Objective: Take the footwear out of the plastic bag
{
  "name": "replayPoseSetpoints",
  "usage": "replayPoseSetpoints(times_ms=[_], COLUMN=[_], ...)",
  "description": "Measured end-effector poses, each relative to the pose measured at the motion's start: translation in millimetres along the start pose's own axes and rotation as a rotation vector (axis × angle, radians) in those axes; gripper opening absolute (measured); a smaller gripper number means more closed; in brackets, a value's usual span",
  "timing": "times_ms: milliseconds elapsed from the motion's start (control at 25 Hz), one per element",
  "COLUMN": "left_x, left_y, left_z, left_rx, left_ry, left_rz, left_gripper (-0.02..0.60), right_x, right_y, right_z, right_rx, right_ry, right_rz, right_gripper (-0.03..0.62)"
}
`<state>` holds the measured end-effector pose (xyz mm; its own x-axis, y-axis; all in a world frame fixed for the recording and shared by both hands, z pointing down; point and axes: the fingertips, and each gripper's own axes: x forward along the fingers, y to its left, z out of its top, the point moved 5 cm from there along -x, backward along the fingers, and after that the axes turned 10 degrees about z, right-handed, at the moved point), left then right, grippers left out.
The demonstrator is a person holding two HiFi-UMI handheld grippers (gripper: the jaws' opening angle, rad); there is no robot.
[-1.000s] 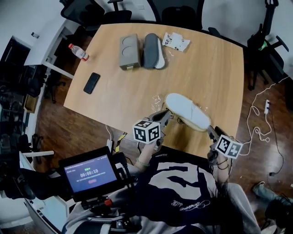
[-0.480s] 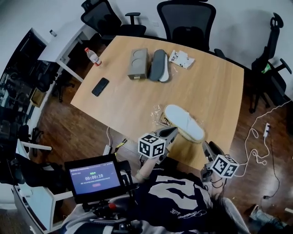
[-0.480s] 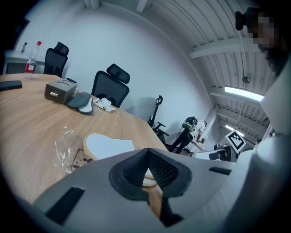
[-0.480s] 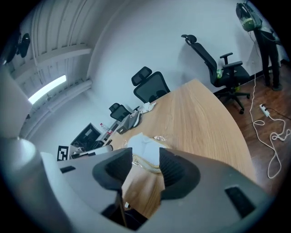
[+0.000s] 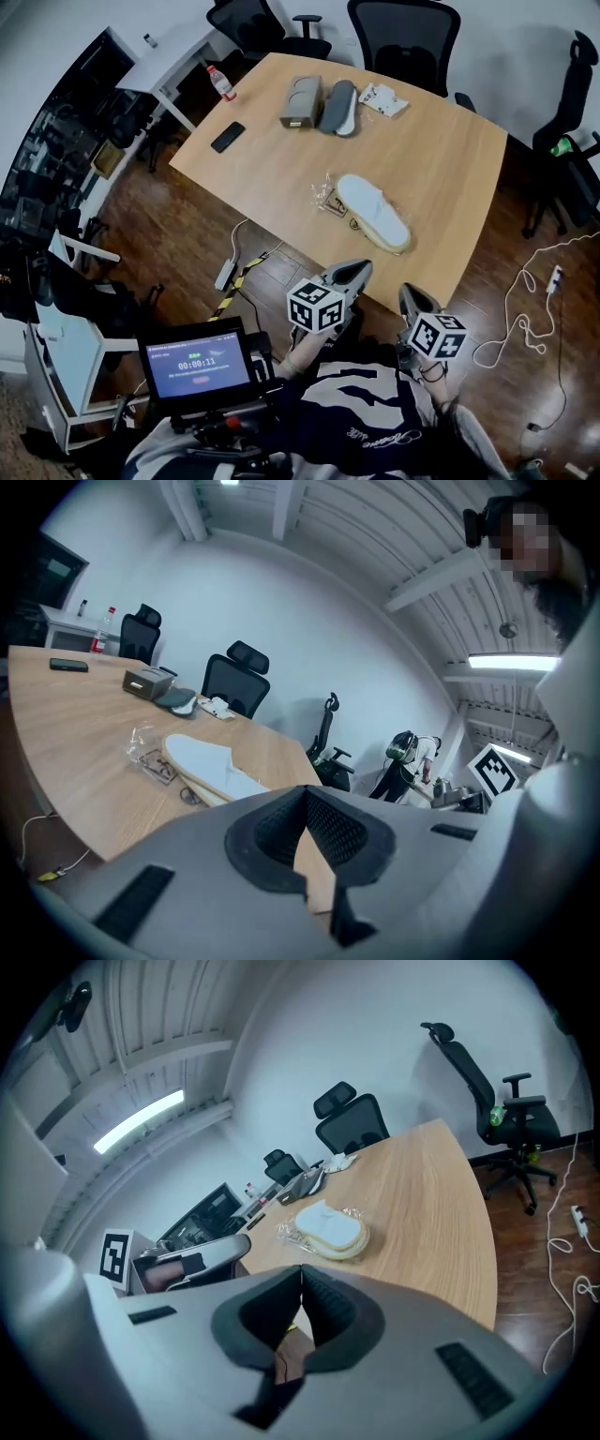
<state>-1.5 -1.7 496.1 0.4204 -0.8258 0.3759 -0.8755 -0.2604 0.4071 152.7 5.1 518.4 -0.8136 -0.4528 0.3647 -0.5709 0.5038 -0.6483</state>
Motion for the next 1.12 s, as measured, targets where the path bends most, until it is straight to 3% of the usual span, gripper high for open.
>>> replayPoseSetpoints(times_ms=[200,560,880,1120], left_x=[-22.9,-75.8,-140.4,-211.7], left_y=[-12.0,-27.2,-12.9,27.9], left_z=[-24.9,-40.7,-49.0,-64.9], left_rx=[-0.010,0.010,0.029,0.002], left_ry=[0.024,0.001,-0.006,-0.012], left_rz=[0.040,0.065,0.032,0.021], left_gripper=[0.003,0.004,0.003,0.003], right_x=[-0.6,-5.5,1.9,21.3], right_y=[8.0,63.9,115.7,174.2], right_z=[-21.6,-61.1,-84.3,-135.8], right_rx=[0.011,-0.029,-0.042,-0.052], right_ry=[0.044,0.093,0.074,0.090], right_rz=[0.062,0.147,0.122,0.080], right_gripper=[-0.011,-0.011,-0.011,-0.011])
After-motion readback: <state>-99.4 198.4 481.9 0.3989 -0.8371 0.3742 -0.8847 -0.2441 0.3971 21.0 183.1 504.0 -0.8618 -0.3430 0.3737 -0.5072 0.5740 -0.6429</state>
